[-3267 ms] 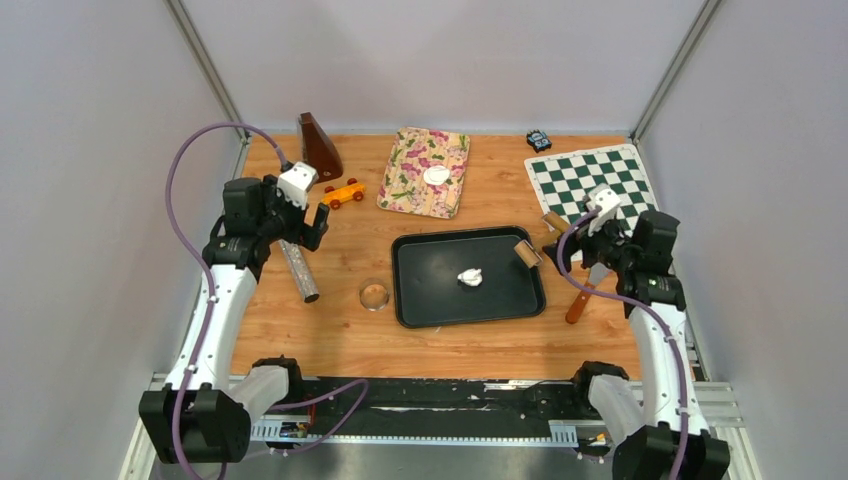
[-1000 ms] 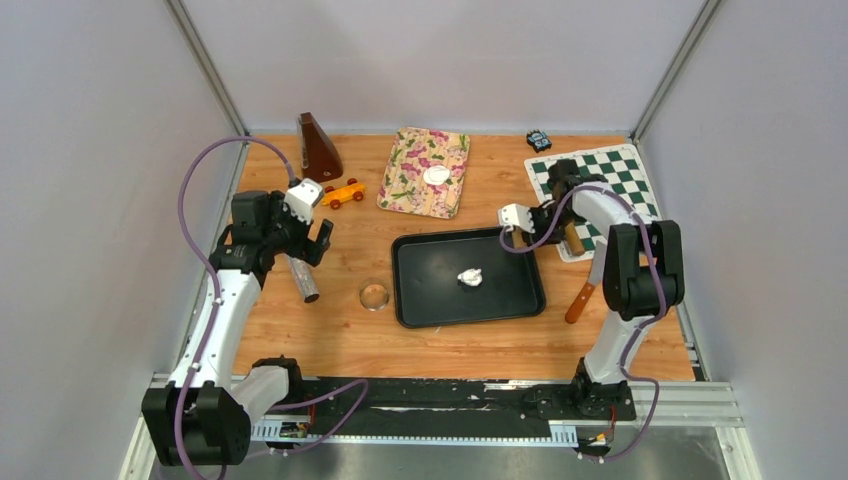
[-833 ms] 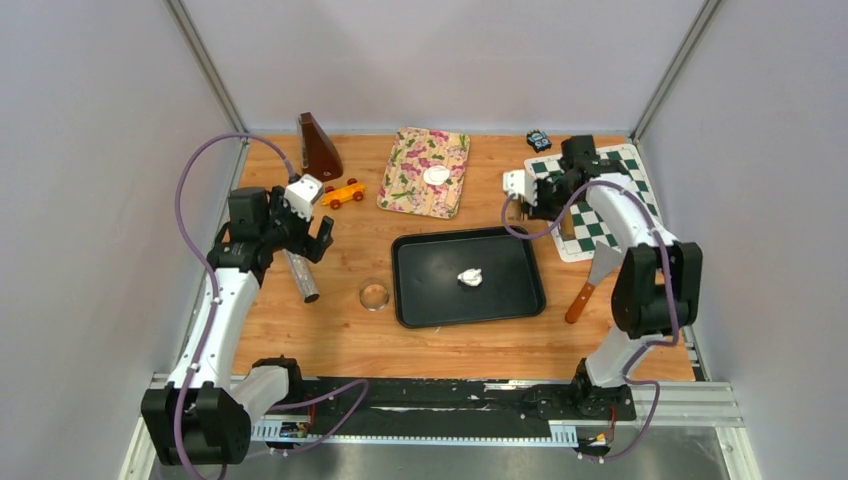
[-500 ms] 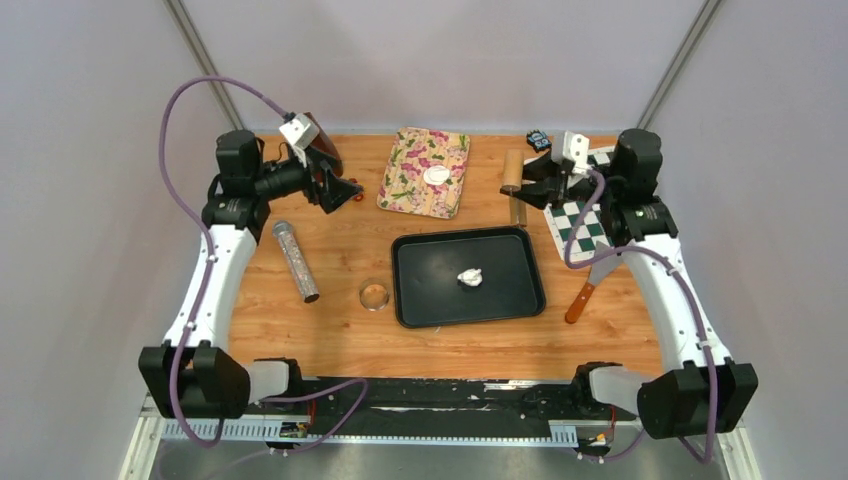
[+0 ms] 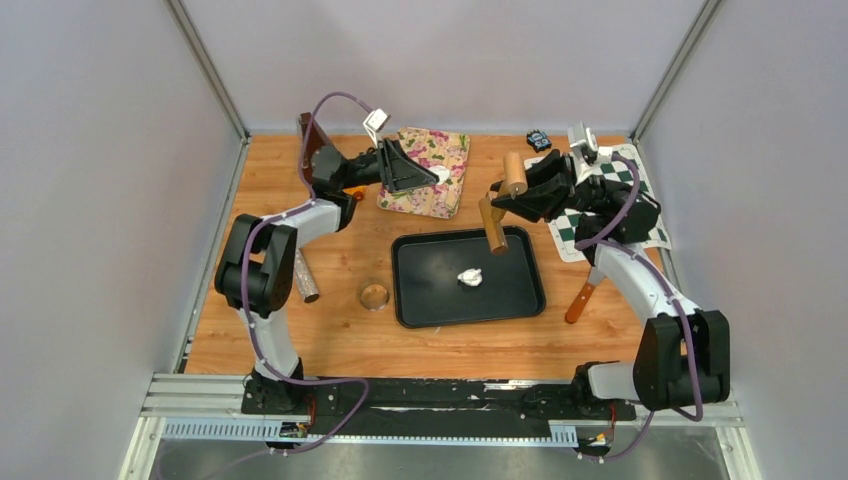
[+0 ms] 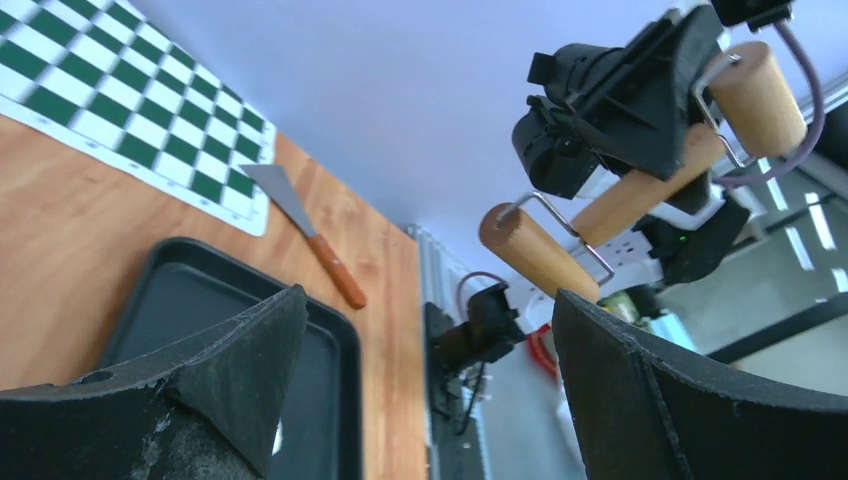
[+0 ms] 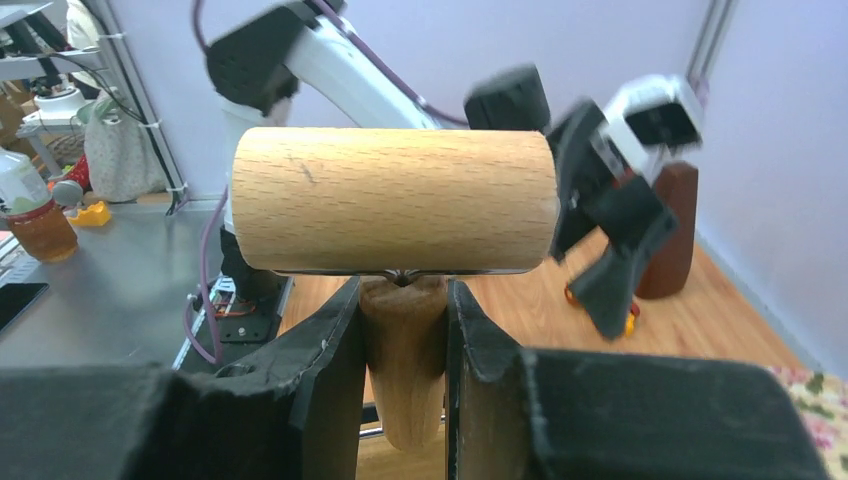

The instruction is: Roll out the dumpling wrappers from the dough

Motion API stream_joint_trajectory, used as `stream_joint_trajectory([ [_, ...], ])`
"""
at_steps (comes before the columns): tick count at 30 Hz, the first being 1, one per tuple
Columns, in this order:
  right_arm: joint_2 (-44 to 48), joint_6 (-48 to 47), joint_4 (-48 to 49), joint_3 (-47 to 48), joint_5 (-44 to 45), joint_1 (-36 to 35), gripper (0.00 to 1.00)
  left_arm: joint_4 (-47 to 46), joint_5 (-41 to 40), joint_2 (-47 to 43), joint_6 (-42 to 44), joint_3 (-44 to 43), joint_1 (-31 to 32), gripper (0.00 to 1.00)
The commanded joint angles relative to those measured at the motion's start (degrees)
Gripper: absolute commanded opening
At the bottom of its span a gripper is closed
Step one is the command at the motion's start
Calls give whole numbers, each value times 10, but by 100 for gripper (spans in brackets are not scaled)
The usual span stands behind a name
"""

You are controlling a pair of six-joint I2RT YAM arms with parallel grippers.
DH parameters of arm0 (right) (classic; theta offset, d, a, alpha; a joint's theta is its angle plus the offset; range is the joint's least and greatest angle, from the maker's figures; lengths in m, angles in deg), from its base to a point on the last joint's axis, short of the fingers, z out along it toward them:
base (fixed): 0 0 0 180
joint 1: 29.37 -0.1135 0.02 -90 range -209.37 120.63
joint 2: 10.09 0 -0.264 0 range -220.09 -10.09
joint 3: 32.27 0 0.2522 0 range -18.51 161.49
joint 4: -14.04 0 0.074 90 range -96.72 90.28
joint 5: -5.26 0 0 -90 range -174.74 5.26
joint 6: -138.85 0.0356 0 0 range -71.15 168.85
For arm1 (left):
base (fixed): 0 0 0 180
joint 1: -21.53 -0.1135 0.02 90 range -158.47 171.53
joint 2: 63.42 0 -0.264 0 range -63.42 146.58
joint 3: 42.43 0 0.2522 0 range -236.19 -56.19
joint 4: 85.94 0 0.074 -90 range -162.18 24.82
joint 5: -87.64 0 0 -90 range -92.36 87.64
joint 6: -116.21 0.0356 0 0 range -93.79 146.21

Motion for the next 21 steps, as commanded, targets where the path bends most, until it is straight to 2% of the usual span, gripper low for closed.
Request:
stream_joint_trajectory([
  [1,30,54,117,-12,43,-13,0,-176,-21,5,-124,1,48,100],
  [7,21,26,122,-34,51,-13,0,-206,-55,1,-117,45,117,100],
  [21,14,39,140,-29,67,-14,0,-240,-70,34,-172,20,175,100],
])
